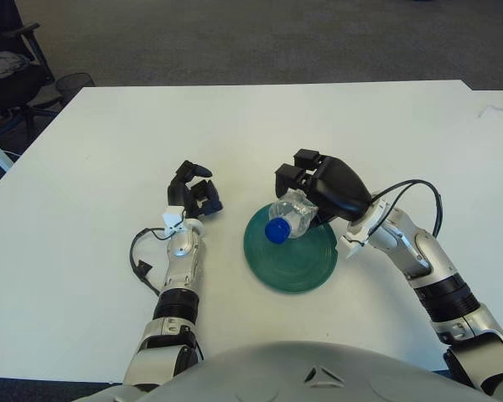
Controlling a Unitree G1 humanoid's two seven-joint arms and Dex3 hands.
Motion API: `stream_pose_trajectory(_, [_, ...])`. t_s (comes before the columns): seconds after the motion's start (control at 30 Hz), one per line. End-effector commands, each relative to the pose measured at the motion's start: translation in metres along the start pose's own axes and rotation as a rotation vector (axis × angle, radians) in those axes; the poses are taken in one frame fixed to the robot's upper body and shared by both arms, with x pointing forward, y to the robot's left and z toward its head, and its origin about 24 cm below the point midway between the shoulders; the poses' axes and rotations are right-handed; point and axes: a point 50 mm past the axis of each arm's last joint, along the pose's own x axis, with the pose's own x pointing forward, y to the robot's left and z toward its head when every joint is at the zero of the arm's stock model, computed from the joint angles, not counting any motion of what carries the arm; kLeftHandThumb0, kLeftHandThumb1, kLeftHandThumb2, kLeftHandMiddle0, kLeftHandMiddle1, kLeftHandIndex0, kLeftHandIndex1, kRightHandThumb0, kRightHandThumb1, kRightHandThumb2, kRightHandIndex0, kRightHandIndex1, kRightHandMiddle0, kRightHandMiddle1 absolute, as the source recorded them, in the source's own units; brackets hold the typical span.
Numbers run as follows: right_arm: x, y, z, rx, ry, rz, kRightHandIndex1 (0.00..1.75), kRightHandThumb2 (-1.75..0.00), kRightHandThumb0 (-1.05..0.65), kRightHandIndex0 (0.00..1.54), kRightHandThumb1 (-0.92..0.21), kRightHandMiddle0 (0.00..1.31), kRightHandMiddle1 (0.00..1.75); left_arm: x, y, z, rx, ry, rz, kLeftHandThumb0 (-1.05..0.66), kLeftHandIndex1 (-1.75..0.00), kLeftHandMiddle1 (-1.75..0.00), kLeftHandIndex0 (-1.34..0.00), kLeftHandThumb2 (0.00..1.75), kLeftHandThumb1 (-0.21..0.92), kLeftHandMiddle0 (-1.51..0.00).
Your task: Put the bottle into the plate.
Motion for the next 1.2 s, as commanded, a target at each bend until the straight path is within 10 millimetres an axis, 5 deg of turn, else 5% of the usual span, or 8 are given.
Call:
stream_pose_trajectory(0.0, [-0.001, 0.0011, 0.0003, -0.038, -0.029, 0.01, 1.75, -1.38, -0.11, 1.25, -0.22, 1.03, 1.75, 0.0035, -0.0014, 0.0044, -0.001, -0.012, 0.001, -0.57, -1.75, -1.75, -0.79, 1.59, 0.1, -1.28])
stream_pose_trajectory(1.17, [-0.0006, 0.0054, 0.0047, -0.12, -0.098, 0.015, 1.75, -1.28, -0.14, 1.24, -0.31, 1.0, 1.75, 0.0038, -0.0023, 0.0051, -0.004, -0.019, 0.01, -0.56, -1.75, -1.75, -0.78, 1.57, 0.11, -1.28])
